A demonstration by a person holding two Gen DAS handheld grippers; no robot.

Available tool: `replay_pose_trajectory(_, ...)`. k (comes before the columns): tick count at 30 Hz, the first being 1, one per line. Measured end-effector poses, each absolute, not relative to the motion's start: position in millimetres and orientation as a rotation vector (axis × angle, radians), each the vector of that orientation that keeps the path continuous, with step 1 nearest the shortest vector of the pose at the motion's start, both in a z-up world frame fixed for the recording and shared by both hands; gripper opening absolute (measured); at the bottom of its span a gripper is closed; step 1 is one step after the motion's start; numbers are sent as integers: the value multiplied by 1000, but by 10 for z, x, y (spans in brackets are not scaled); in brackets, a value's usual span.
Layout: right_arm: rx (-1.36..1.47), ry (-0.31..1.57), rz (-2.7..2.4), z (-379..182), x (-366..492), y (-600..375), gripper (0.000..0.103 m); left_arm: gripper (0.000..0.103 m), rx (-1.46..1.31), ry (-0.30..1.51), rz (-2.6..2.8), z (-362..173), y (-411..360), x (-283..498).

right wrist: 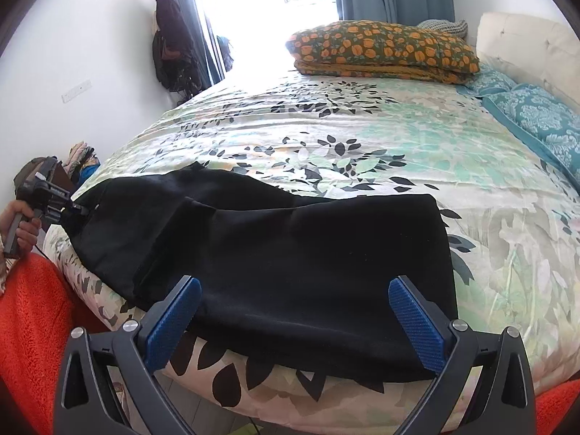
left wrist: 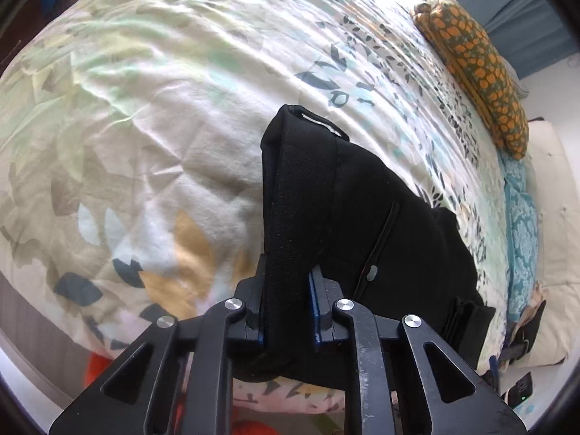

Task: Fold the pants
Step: 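Grasp the stack end with the left tool, fold it over, release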

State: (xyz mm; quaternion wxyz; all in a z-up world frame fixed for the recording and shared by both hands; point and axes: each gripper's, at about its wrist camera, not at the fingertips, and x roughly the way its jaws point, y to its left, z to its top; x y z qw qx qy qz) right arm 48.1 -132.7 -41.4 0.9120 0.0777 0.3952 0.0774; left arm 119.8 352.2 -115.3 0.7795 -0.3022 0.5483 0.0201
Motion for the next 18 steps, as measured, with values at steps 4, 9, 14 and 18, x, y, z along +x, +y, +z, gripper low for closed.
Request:
replay_pose_trajectory(4,225,793,139,-377,497,-1475,103,11,-738,1047,-97,-661,3187,929)
replay_pose_trajectory(9,302,786,141,-371,547,-1601,103,11,-767,994,-349,-175,2286,847)
replay_pose_trajectory(14,360,761,138,-315,525,-1740,103,11,-763,1023,-555,-6,1256,992)
replay_pose_trajectory(18,406,730,122,-261,464,-1917,103,11,-676,1047,-622,-98,434,1180)
